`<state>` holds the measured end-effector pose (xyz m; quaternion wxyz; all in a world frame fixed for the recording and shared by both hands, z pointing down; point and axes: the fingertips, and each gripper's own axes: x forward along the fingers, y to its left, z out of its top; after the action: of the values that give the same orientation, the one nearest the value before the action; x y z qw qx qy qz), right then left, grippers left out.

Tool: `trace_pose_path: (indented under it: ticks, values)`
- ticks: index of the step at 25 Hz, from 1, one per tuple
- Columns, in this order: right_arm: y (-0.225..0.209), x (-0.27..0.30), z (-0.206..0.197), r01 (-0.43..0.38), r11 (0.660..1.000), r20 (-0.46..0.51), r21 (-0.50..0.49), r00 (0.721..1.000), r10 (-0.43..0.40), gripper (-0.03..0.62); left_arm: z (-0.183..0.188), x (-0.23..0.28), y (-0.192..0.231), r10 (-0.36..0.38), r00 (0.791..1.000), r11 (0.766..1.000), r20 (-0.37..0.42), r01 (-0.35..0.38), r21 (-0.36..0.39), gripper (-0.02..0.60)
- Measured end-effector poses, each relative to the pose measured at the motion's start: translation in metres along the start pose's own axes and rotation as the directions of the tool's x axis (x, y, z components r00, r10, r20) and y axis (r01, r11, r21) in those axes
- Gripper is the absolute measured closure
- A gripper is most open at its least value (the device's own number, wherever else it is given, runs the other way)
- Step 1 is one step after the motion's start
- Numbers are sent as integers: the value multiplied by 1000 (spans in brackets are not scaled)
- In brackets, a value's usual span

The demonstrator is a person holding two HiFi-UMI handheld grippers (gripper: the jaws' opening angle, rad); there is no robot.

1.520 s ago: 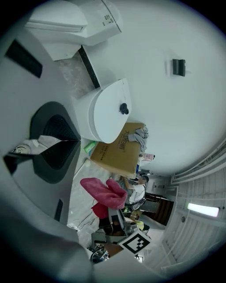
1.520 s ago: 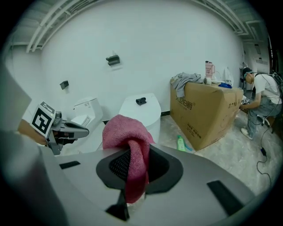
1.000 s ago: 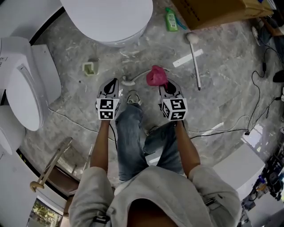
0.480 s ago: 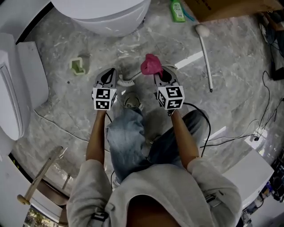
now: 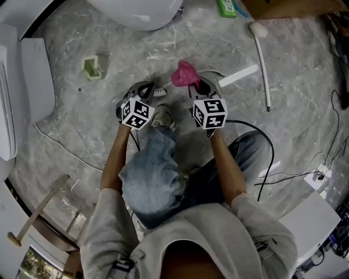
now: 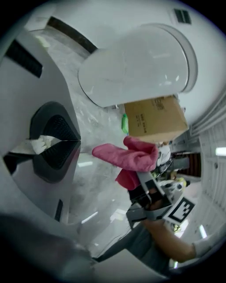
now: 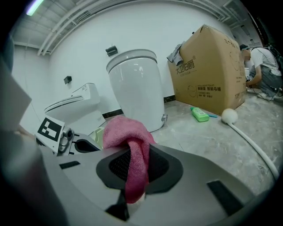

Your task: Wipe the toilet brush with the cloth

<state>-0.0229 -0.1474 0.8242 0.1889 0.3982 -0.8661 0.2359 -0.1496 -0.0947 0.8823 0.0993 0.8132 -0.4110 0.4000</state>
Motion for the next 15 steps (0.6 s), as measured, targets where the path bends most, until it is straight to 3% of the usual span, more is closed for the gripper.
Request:
trace_pose_path:
  ticks: [3, 7, 10, 11, 12, 13, 15]
  values:
    - [-4, -4, -9, 8, 1000, -11, 4, 1000, -8, 531, 0, 17, -18, -63, 996, 985, -68, 73, 158, 561]
    - [-11, -3, -11, 22, 1000, -11, 8, 1000, -22, 531, 1, 45, -35, -126, 979, 950, -161, 165, 264, 560]
    - [-14, 0, -13, 26, 999, -15, 31, 1000, -26, 531, -8, 65, -50, -205, 947, 936, -247, 264, 232, 550]
    - [-14, 1, -14, 26, 999, -17, 36, 1000, -25, 531, -12, 70, -54, -227, 935, 935, -272, 287, 206, 513]
    - [-14, 2, -15, 23, 999, -21, 37, 1000, -23, 531, -15, 75, -55, -243, 925, 935, -293, 303, 183, 421]
    - [-13, 4, -17, 20, 999, -25, 35, 1000, -19, 531, -19, 78, -56, -254, 916, 935, -310, 315, 164, 382]
    - [-11, 8, -21, 14, 999, -36, 31, 999, -13, 531, -27, 83, -56, -266, 902, 932, -339, 331, 149, 380]
